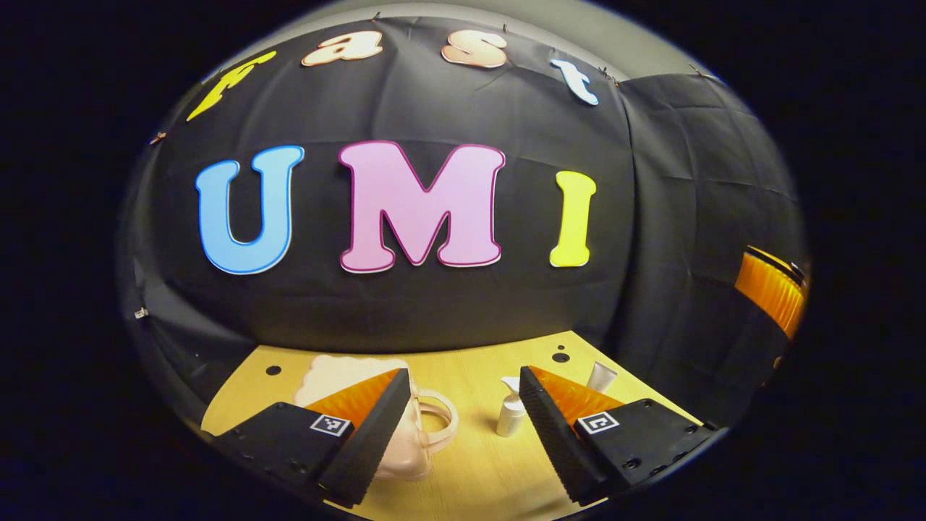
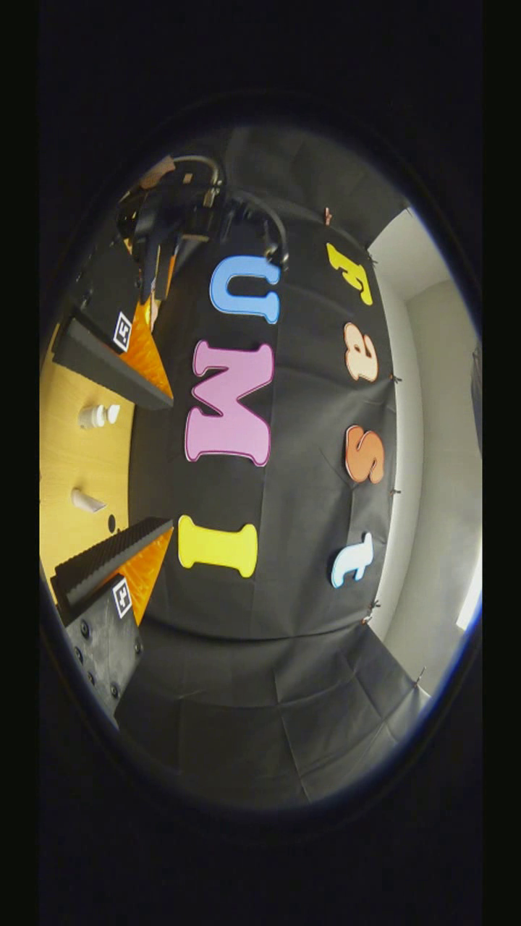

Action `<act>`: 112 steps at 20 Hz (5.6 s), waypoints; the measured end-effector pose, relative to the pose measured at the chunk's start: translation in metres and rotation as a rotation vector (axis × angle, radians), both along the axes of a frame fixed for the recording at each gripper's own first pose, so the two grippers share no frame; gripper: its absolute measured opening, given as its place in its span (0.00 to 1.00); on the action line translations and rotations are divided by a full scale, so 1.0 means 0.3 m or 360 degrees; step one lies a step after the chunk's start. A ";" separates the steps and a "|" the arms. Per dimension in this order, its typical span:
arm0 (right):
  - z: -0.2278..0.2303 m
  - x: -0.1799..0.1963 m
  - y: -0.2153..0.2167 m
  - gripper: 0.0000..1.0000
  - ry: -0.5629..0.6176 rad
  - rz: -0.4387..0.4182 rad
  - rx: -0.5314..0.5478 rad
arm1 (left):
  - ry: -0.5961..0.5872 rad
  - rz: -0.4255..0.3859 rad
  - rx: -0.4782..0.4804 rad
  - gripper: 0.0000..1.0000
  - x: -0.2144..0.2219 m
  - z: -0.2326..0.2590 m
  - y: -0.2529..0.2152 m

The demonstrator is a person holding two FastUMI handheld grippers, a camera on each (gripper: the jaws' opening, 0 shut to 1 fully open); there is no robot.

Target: First open the suitcase, pack the skin care products into it, and then close the suitcase.

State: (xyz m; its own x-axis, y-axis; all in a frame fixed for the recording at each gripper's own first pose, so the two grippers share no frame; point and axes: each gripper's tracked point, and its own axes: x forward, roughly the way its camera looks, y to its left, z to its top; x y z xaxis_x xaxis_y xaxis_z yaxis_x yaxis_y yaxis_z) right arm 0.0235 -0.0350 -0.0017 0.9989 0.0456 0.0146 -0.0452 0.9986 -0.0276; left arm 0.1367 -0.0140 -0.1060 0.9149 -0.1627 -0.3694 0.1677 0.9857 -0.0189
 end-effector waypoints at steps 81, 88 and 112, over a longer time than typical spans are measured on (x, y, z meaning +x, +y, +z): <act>-0.393 0.121 -0.191 0.97 0.0335 -0.0151 0.0010 | 0.1128 0.0018 0.0353 0.24 0.386 -0.880 0.049; -0.361 0.125 -0.124 0.97 0.0288 -0.0088 -0.0008 | 0.1038 -0.0010 0.0290 0.21 0.399 -0.772 0.043; -0.206 0.105 0.264 0.97 0.0215 0.0060 -0.0116 | 0.0789 0.0262 0.0585 0.20 0.365 0.071 1.146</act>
State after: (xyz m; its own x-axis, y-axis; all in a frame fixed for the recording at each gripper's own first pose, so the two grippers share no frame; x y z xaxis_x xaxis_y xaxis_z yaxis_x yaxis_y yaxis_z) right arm 0.0549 0.0443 -0.0636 0.9891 0.0791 -0.1243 -0.0908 0.9917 -0.0914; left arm 0.2461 0.3297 -0.0846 0.6233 0.1834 -0.7602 0.0719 0.9546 0.2892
